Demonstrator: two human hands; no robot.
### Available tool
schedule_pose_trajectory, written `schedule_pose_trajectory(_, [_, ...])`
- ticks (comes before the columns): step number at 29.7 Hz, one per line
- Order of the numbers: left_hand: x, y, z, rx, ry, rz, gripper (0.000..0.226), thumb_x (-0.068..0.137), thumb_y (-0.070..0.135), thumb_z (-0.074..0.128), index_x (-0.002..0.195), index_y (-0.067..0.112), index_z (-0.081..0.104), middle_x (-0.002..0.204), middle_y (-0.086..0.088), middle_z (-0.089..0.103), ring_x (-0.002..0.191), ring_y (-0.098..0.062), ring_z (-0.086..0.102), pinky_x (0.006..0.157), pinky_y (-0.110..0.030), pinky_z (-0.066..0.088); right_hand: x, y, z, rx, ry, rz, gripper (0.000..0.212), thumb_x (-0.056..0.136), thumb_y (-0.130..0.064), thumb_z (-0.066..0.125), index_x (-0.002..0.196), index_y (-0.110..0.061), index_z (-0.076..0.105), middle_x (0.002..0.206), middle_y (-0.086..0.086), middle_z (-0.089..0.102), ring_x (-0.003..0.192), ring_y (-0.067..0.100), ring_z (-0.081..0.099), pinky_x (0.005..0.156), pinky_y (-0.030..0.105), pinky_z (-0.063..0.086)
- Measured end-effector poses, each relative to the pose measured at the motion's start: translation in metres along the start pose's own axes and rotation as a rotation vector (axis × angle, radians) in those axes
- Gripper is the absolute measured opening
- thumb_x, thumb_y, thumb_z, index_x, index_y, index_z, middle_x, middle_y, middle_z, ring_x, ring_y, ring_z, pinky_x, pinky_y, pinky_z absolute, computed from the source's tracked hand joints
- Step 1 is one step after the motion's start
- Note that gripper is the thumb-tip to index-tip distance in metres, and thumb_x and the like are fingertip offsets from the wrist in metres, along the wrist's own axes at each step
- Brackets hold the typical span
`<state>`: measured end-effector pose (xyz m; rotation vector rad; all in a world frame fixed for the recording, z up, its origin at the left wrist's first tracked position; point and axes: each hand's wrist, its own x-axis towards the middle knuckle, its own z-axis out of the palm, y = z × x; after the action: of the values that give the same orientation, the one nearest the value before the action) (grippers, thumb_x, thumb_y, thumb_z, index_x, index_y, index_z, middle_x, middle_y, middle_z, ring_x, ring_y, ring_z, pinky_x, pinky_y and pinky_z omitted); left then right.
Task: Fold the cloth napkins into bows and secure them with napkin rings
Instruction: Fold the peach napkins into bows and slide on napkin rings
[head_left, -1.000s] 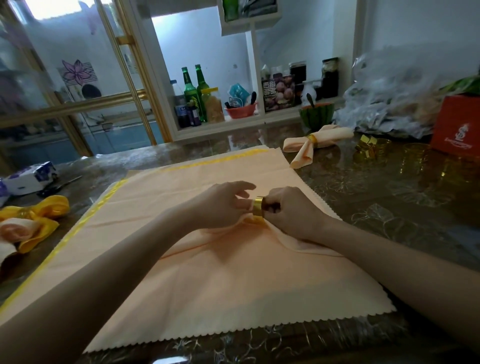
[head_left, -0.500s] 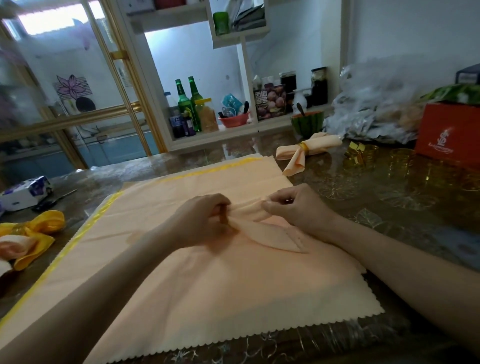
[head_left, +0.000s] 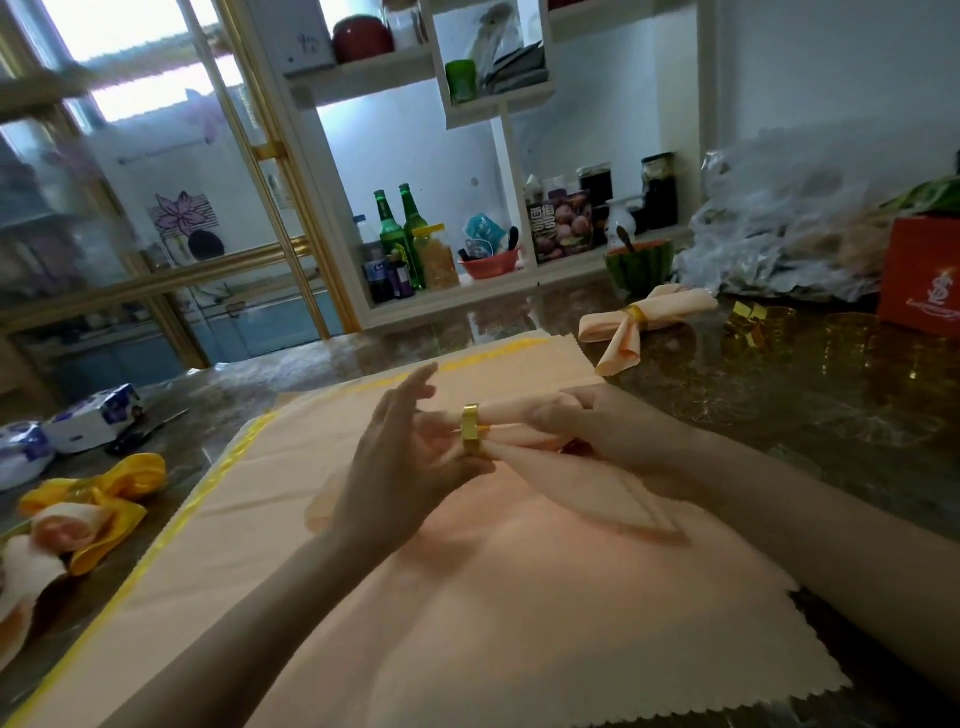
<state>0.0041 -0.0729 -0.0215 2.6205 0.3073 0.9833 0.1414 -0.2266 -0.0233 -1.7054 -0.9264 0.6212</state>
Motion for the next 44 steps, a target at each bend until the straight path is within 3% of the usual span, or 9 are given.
schedule_pose_trajectory(4, [0.005,0.01,-0.004,-0.497,-0.029,-0.472,0.086,0.061,0.043,0.072,0.136,0.019,0.037,0.113,0.004,0.056,0.089,-0.006,0.057,0.068,-0.018,0.048,-0.001,-0.009,0.001,0.349,0.046,0.009,0.034,0.087,-0.039,0.059,0.112,-0.016,0.062,0.101,0.01,0.066,0.082,0.019,0.062,0.061,0.025,0.049])
schedule_pose_trajectory(11, [0.02,0.026,-0.009,-1.124,-0.335,-0.977,0.064,0.072,0.058,0.057,0.113,0.008,0.056,0.109,-0.017,0.063,0.099,-0.031,0.06,0.072,-0.04,0.048,-0.004,-0.013,0.007,0.698,0.103,0.005,0.03,0.086,-0.031,0.063,0.109,-0.013,0.063,0.086,0.008,0.07,0.063,0.014,0.067,0.051,0.023,0.052])
schedule_pose_trajectory(14, [0.036,0.034,-0.003,-0.972,-0.071,-0.865,0.043,0.089,0.042,0.052,0.115,0.008,0.051,0.112,-0.019,0.059,0.099,-0.032,0.057,0.066,-0.033,0.047,-0.002,-0.012,0.005,0.639,0.09,-0.018,0.037,0.083,-0.035,0.065,0.113,-0.015,0.061,0.099,0.011,0.07,0.081,0.02,0.067,0.066,0.031,0.057])
schedule_pose_trajectory(17, [0.045,0.034,0.003,-0.799,0.05,-0.695,0.083,0.065,0.063,0.066,0.12,0.002,0.051,0.126,-0.02,0.053,0.108,-0.032,0.054,0.06,-0.015,0.046,-0.002,-0.007,0.003,0.649,0.074,-0.002,0.041,0.078,-0.036,0.066,0.113,-0.016,0.06,0.108,0.012,0.068,0.098,0.025,0.063,0.088,0.038,0.052])
schedule_pose_trajectory(20, [0.018,0.039,-0.006,-0.684,-0.072,-0.556,0.031,0.082,0.051,0.048,0.084,0.024,0.062,0.089,-0.002,0.065,0.08,-0.017,0.058,0.067,-0.026,0.046,-0.003,-0.003,0.0,0.666,0.058,0.021,0.041,0.075,-0.039,0.066,0.11,-0.017,0.062,0.108,0.012,0.067,0.098,0.024,0.062,0.093,0.04,0.049])
schedule_pose_trajectory(28, [0.042,0.041,-0.008,-0.655,0.117,-0.596,0.026,0.099,0.029,0.038,0.091,0.017,0.06,0.082,0.002,0.06,0.083,-0.015,0.058,0.056,-0.014,0.039,-0.004,-0.022,-0.015,0.149,0.194,-0.103,0.029,0.09,-0.038,0.056,0.111,-0.018,0.06,0.081,-0.007,0.06,0.066,0.002,0.057,0.044,0.007,0.041])
schedule_pose_trajectory(33, [0.054,0.036,0.0,-0.819,0.18,-0.712,0.01,0.098,0.016,0.043,0.09,0.01,0.041,0.08,-0.004,0.039,0.081,-0.016,0.042,0.059,-0.014,0.037,0.003,-0.011,-0.01,-0.161,0.324,-0.364,0.023,0.091,-0.024,0.059,0.102,-0.004,0.062,0.074,-0.007,0.055,0.063,0.0,0.053,0.052,0.008,0.038])
schedule_pose_trajectory(38, [0.03,0.059,-0.005,-0.885,-0.276,-1.006,0.045,0.075,0.042,0.065,0.093,0.001,0.056,0.071,-0.014,0.066,0.049,-0.017,0.064,0.039,-0.018,0.048,-0.002,-0.005,-0.008,-0.146,0.248,-0.373,0.016,0.092,-0.026,0.055,0.094,-0.01,0.059,0.074,-0.004,0.059,0.061,-0.003,0.055,0.052,0.007,0.039])
schedule_pose_trajectory(44, [0.014,0.056,-0.001,-0.857,-0.326,-0.839,0.058,0.062,0.05,0.066,0.107,0.014,0.059,0.096,-0.007,0.069,0.084,-0.016,0.067,0.068,-0.027,0.052,-0.01,-0.009,-0.013,-0.06,0.198,-0.247,0.032,0.088,-0.047,0.049,0.079,-0.02,0.065,0.071,-0.004,0.061,0.061,-0.002,0.056,0.058,0.011,0.043])
